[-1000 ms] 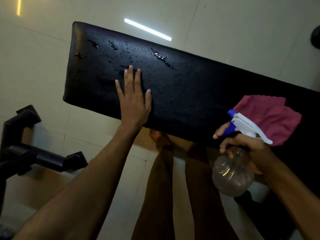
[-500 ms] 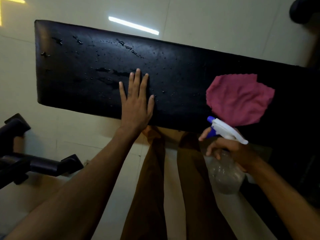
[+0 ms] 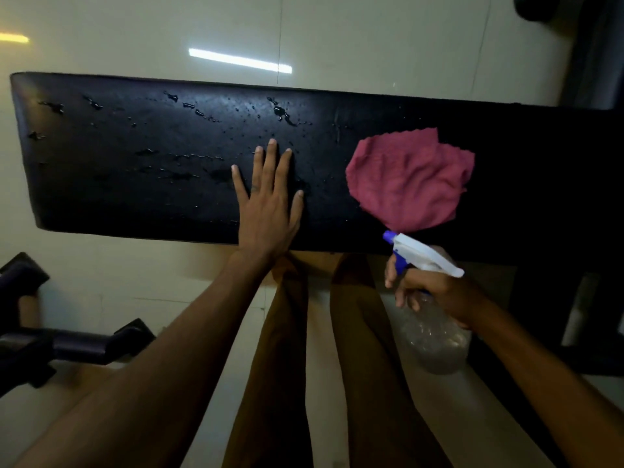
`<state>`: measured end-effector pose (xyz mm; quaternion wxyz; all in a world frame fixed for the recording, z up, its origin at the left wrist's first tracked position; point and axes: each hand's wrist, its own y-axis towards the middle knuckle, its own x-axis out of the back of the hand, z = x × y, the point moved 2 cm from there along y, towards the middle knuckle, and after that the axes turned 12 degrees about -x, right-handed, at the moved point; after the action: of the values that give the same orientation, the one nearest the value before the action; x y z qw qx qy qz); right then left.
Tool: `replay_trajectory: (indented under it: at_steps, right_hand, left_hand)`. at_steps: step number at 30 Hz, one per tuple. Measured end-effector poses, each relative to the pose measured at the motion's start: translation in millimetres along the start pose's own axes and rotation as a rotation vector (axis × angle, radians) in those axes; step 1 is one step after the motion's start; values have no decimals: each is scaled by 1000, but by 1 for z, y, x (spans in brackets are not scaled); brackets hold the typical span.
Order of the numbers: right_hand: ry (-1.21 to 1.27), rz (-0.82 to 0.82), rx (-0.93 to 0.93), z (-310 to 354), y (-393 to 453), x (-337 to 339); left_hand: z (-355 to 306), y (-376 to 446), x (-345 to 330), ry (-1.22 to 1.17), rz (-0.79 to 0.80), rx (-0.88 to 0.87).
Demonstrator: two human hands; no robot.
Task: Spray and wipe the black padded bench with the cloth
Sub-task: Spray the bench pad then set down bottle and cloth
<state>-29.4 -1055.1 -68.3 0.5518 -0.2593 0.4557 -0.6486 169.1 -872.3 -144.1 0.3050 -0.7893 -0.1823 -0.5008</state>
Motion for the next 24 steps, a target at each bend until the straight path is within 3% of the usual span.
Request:
replay_trajectory:
  at_steps: [4, 7, 17, 21, 24]
  right_hand:
    - [-164, 41, -58, -25, -5, 3]
    - [-218, -31, 2, -25, -9, 10]
    - [-304, -835, 670, 64, -66, 62]
    - [-56, -1097, 742, 79, -64, 98]
    - [-6, -1217, 732, 81, -57, 115]
  left_hand:
    - [-2, -1, 0, 3, -2, 53]
    - [-8, 1, 0, -22, -21, 79]
    - [-19, 9, 1, -82, -81, 123]
    - [-18, 4, 0, -64, -87, 127]
    - [-18, 5, -2, -50, -89, 137]
